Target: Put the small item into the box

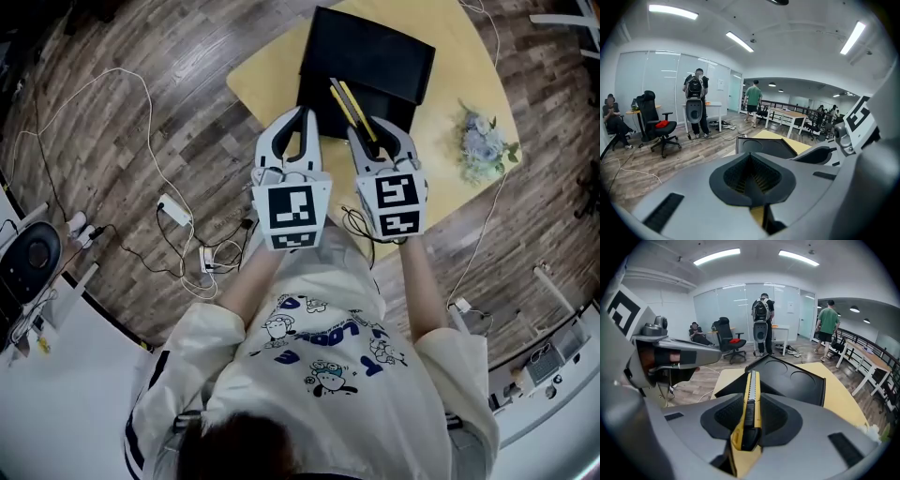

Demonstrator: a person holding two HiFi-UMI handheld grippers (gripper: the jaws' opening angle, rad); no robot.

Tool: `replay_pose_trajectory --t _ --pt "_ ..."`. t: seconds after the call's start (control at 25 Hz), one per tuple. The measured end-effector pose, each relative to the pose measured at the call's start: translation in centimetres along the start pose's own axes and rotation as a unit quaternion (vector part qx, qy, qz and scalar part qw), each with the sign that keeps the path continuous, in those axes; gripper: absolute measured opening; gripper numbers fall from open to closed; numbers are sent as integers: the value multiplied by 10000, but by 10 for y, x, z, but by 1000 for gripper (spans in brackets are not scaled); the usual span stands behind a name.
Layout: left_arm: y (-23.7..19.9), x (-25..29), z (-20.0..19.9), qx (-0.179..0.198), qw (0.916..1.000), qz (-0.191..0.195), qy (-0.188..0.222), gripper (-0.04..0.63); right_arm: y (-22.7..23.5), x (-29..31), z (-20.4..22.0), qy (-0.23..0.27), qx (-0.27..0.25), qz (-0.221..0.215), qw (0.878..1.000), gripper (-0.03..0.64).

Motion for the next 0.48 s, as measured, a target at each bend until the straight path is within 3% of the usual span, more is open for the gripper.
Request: replay_pose_trajectory --t 0.48 --pt "-12 13 10 -219 9996 -13 -157 15 -6 36 22 -920 -726 -599 9913 120"
Point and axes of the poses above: the fingertips, and each gripper's own axes: x forward along the fingers, y to its right, z out of its underside, the point moved 6 cm from there along -x, backward along the fingers, and after that the axes turned 6 degrees about z, right-handed, at the moved point
